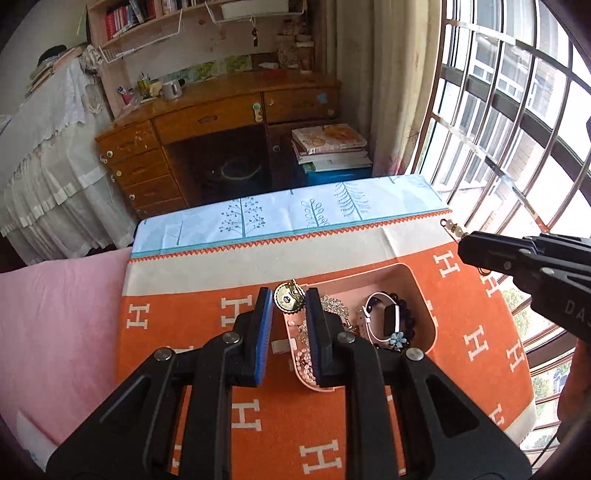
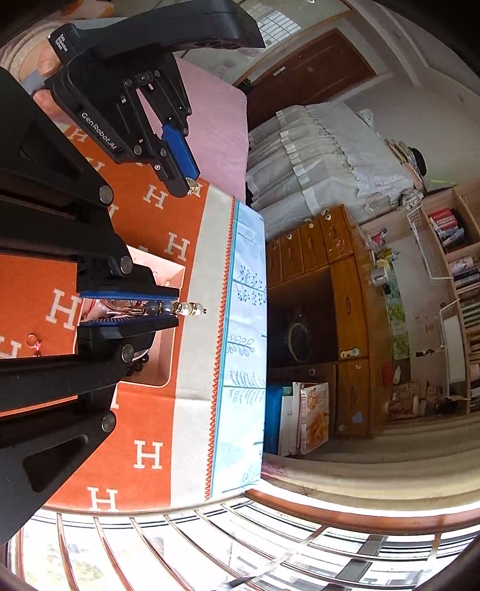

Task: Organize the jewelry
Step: 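Carry the coin pendant and pearl pin into the pink tray and open both tools, then withdraw both tools from the tray toward the two red-stone rings, then grasp the pink-stone ring with the left tool while the right tool grasps the other ring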

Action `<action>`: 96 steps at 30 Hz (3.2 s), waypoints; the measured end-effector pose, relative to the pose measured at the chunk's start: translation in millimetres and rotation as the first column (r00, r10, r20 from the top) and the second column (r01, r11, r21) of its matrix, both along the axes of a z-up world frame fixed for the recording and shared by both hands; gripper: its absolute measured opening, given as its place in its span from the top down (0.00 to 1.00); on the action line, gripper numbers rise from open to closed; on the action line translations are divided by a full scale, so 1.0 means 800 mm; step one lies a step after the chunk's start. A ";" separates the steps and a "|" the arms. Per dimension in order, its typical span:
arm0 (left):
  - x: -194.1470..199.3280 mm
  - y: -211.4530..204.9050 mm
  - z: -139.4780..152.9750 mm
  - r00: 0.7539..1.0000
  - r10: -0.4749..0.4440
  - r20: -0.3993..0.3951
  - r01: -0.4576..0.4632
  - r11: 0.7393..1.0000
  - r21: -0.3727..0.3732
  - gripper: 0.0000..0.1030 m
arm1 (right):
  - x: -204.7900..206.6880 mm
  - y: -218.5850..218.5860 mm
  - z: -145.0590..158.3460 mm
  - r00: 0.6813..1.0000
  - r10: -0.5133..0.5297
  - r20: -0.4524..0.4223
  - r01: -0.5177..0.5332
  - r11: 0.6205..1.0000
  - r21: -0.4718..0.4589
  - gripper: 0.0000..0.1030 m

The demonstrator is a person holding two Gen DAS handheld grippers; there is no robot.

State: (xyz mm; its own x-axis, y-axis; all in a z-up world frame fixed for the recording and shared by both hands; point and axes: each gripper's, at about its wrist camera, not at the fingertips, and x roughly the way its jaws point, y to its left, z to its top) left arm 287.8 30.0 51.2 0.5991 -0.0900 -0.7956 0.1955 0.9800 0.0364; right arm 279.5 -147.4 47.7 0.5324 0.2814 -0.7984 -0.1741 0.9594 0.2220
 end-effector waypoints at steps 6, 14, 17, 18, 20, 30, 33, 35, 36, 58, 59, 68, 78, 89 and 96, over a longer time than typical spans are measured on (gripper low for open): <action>0.052 -0.007 -0.088 0.994 0.019 -0.109 -0.019 1.000 0.002 0.85 | 0.053 -0.012 -0.092 0.988 -0.040 -0.151 0.036 0.999 -0.030 0.93; 0.079 -0.012 -0.159 0.978 -0.023 -0.205 0.019 1.000 -0.020 0.83 | 0.078 -0.010 -0.195 0.962 -0.094 -0.257 0.071 0.993 -0.098 0.92; 0.079 -0.015 -0.169 0.970 -0.063 -0.234 0.052 0.997 -0.056 0.73 | 0.077 -0.013 -0.204 0.964 -0.106 -0.244 0.084 0.992 -0.099 0.86; 0.077 -0.017 -0.171 0.968 -0.078 -0.238 0.064 0.996 -0.065 0.67 | 0.079 -0.014 -0.207 0.966 -0.103 -0.238 0.082 0.992 -0.094 0.80; 0.070 -0.022 -0.169 0.967 -0.092 -0.239 0.076 0.994 -0.074 0.60 | 0.078 -0.017 -0.206 0.972 -0.106 -0.211 0.089 0.992 -0.091 0.74; 0.026 -0.029 -0.134 0.979 -0.105 -0.173 0.098 0.994 -0.049 0.59 | 0.027 -0.014 -0.148 0.991 -0.080 -0.103 0.071 0.993 -0.091 0.74; 0.007 -0.030 -0.122 0.984 -0.106 -0.142 0.101 0.994 -0.042 0.59 | 0.004 -0.021 -0.131 0.994 -0.076 -0.082 0.070 0.995 -0.074 0.74; -0.007 -0.032 -0.113 0.989 -0.099 -0.113 0.096 0.995 -0.037 0.59 | -0.014 -0.028 -0.121 0.995 -0.073 -0.066 0.069 0.996 -0.065 0.74; -0.015 -0.032 -0.108 0.990 -0.097 -0.100 0.094 0.995 -0.035 0.59 | -0.024 -0.030 -0.117 0.996 -0.074 -0.055 0.070 0.995 -0.065 0.74; -0.171 -0.123 -0.145 0.979 -0.202 -0.041 0.198 0.978 -0.070 0.59 | -0.236 -0.129 -0.166 0.973 -0.229 -0.022 0.229 0.973 0.017 0.74; -0.174 -0.125 -0.150 0.980 -0.194 -0.042 0.191 0.979 -0.074 0.59 | -0.244 -0.133 -0.170 0.970 -0.242 -0.023 0.242 0.970 0.021 0.74; -0.184 -0.132 -0.192 0.979 -0.189 -0.074 0.178 0.976 -0.129 0.59 | -0.287 -0.156 -0.197 0.950 -0.311 0.008 0.311 0.950 0.000 0.74; -0.170 -0.150 -0.221 0.974 -0.194 -0.120 0.176 0.974 -0.145 0.59 | -0.278 -0.147 -0.221 0.956 -0.293 -0.016 0.293 0.956 0.018 0.74; -0.153 -0.166 -0.228 0.980 -0.168 -0.104 0.157 0.982 -0.109 0.69 | -0.271 -0.150 -0.230 0.957 -0.289 -0.008 0.289 0.957 0.040 0.74; -0.151 -0.183 -0.229 0.983 -0.159 -0.095 0.156 0.987 -0.034 0.76 | -0.269 -0.155 -0.238 0.956 -0.292 -0.016 0.292 0.955 0.054 0.74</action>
